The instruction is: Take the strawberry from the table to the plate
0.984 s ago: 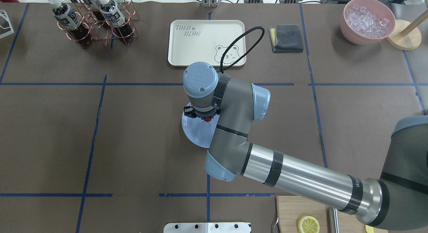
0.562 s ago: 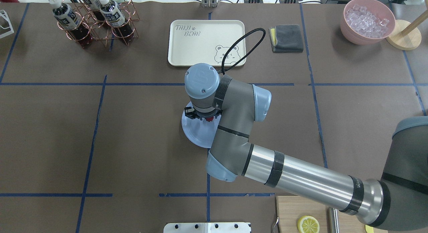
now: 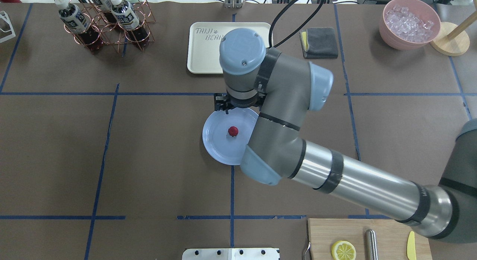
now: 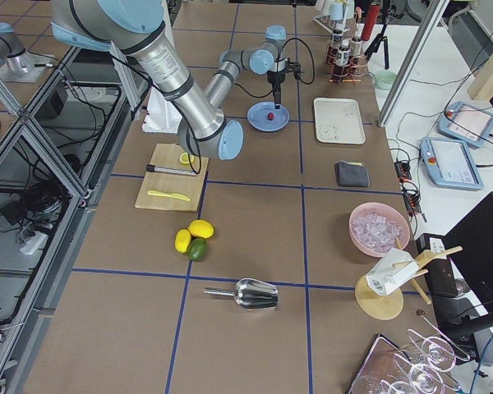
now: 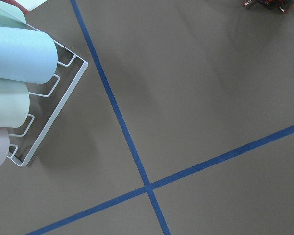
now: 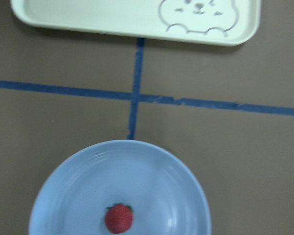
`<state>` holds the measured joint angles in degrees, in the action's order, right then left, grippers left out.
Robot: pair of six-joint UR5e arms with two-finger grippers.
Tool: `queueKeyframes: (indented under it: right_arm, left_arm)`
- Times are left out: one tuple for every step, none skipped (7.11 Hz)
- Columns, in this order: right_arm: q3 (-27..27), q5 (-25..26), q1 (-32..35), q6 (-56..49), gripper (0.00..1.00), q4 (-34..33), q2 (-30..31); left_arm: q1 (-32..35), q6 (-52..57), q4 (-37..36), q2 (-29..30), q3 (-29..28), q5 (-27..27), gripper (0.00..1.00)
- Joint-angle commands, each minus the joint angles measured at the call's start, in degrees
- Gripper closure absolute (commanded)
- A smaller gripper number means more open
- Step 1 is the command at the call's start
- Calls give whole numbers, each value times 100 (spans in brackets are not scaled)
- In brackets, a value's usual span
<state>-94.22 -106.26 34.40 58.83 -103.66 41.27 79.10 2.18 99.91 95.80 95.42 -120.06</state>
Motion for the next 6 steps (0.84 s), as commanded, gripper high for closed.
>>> queueKeyframes:
  right_arm:
    - [-1637,-305,967,-1359,0,-805,1175]
    - [-1861,-995,1738,-2340,0,-753,1834]
    - [-1898,-1489,2494,-3533,0,-752,2441]
    - [-1837,-1868,3276,-4711,0,-752,3056]
    - [-1619,-2255,3945,-5610,0,-752,3436]
    - [-1303,-2694,4569,-6298,0,-752,3832]
  left_arm:
    - [105,54,-24,-8,-102,-191,0]
    - [271,594,-33,-17,-277,-559,0]
    - [594,1061,-33,-104,-592,-902,0]
    - [780,1109,-50,-148,-700,-1184,0]
    - [982,1083,2,-497,-701,-1430,0]
    - [1002,1057,2,-492,-657,-1476,0]
